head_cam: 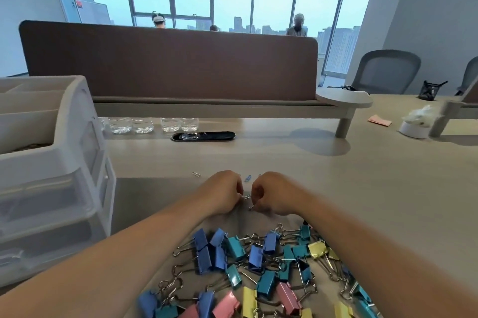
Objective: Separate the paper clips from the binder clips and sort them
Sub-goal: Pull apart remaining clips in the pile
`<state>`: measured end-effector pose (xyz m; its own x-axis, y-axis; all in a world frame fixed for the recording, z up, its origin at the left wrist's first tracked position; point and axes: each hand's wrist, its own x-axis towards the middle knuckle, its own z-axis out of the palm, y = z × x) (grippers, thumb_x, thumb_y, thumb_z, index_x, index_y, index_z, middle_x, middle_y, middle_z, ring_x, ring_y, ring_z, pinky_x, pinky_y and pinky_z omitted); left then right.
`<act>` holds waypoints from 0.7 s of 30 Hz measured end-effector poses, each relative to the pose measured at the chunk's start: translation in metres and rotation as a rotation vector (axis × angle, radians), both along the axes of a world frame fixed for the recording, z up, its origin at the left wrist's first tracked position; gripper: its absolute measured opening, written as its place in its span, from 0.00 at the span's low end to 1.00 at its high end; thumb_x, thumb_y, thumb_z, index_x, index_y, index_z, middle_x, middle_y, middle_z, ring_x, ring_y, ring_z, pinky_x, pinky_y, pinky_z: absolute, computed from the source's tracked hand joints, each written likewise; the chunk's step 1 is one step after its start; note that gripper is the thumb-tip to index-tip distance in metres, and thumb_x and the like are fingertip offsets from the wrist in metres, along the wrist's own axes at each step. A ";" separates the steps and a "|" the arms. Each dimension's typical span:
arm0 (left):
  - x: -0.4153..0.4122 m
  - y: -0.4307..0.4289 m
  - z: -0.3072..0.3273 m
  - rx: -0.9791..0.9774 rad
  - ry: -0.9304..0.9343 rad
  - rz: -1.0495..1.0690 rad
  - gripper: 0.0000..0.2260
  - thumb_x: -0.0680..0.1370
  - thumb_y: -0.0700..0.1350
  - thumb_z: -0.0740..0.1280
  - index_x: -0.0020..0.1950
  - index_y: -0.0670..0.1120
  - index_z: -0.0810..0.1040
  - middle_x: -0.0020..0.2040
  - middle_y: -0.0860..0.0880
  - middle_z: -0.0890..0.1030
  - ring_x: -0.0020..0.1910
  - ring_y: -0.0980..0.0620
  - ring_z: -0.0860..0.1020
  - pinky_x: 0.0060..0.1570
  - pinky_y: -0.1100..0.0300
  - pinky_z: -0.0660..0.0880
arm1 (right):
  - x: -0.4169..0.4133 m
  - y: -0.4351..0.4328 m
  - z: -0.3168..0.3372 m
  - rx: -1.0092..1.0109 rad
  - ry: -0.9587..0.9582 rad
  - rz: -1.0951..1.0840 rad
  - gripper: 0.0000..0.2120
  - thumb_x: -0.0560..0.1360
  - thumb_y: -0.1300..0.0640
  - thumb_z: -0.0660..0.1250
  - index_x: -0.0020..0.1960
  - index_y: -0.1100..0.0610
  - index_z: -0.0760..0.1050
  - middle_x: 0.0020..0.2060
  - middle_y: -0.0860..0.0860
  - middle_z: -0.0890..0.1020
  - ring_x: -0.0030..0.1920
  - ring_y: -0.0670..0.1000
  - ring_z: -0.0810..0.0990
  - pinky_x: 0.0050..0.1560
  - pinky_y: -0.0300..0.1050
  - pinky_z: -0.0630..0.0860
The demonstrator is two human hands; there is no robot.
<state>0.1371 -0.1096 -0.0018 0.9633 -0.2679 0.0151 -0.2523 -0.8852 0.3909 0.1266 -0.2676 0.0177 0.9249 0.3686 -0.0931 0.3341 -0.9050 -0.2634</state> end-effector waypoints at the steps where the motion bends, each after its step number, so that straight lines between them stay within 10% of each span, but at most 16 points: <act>1: 0.000 0.000 -0.001 -0.004 0.002 0.001 0.04 0.77 0.43 0.69 0.49 0.48 0.83 0.51 0.49 0.82 0.50 0.50 0.79 0.50 0.58 0.75 | 0.000 0.000 -0.001 0.001 0.006 -0.009 0.01 0.73 0.56 0.73 0.44 0.52 0.81 0.45 0.48 0.82 0.45 0.50 0.79 0.48 0.45 0.77; 21: 0.001 0.022 0.000 0.051 -0.062 0.014 0.03 0.78 0.44 0.67 0.45 0.48 0.79 0.51 0.47 0.81 0.50 0.48 0.77 0.46 0.58 0.71 | 0.010 0.004 -0.007 0.108 -0.123 -0.059 0.06 0.74 0.58 0.70 0.42 0.50 0.76 0.44 0.45 0.78 0.47 0.48 0.77 0.49 0.43 0.75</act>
